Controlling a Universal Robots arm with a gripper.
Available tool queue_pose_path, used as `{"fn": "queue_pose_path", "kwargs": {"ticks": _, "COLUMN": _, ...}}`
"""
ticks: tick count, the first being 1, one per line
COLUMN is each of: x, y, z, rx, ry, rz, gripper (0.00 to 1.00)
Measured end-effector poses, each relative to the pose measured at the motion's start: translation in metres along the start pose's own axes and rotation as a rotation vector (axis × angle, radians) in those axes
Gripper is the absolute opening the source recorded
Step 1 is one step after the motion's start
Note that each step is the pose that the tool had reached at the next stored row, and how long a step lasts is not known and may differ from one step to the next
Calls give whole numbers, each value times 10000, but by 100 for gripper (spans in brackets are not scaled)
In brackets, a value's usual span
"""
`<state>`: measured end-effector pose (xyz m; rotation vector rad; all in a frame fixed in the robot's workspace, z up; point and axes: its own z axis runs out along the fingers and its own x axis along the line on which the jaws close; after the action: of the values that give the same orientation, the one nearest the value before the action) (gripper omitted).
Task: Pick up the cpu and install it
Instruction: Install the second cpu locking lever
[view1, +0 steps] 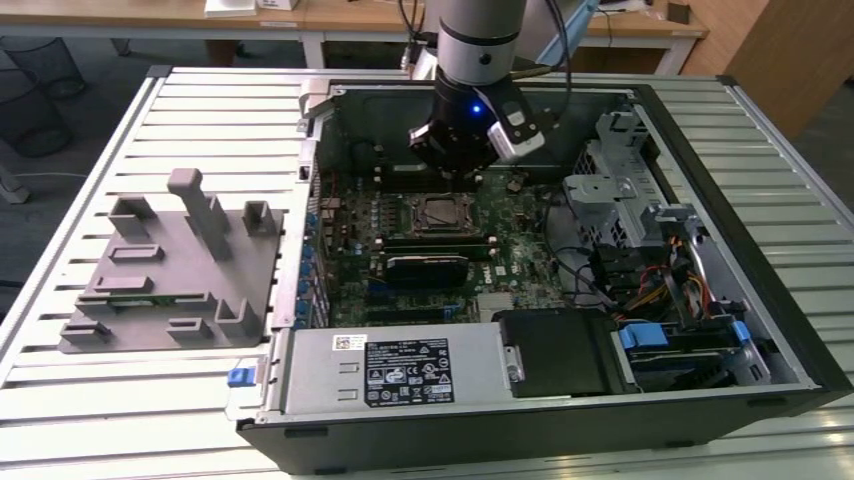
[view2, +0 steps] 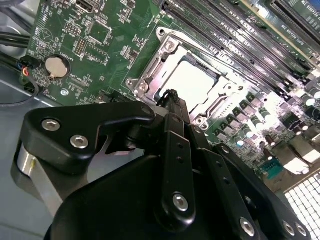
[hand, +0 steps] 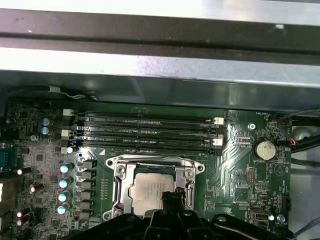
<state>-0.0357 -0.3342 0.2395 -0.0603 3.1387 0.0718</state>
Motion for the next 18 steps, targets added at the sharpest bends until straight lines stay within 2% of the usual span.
{"fn": "queue_pose_path", "kwargs": {"ticks": 12, "x": 4, "y": -115, "z": -6, "rx": 1, "ry": 0, "rz": 0, "gripper": 11}}
{"fn": "queue_pose_path", "kwargs": {"ticks": 18, "x": 5, "y": -127, "z": -7, "rx": 2, "ry": 8, "rz": 1, "gripper": 11}}
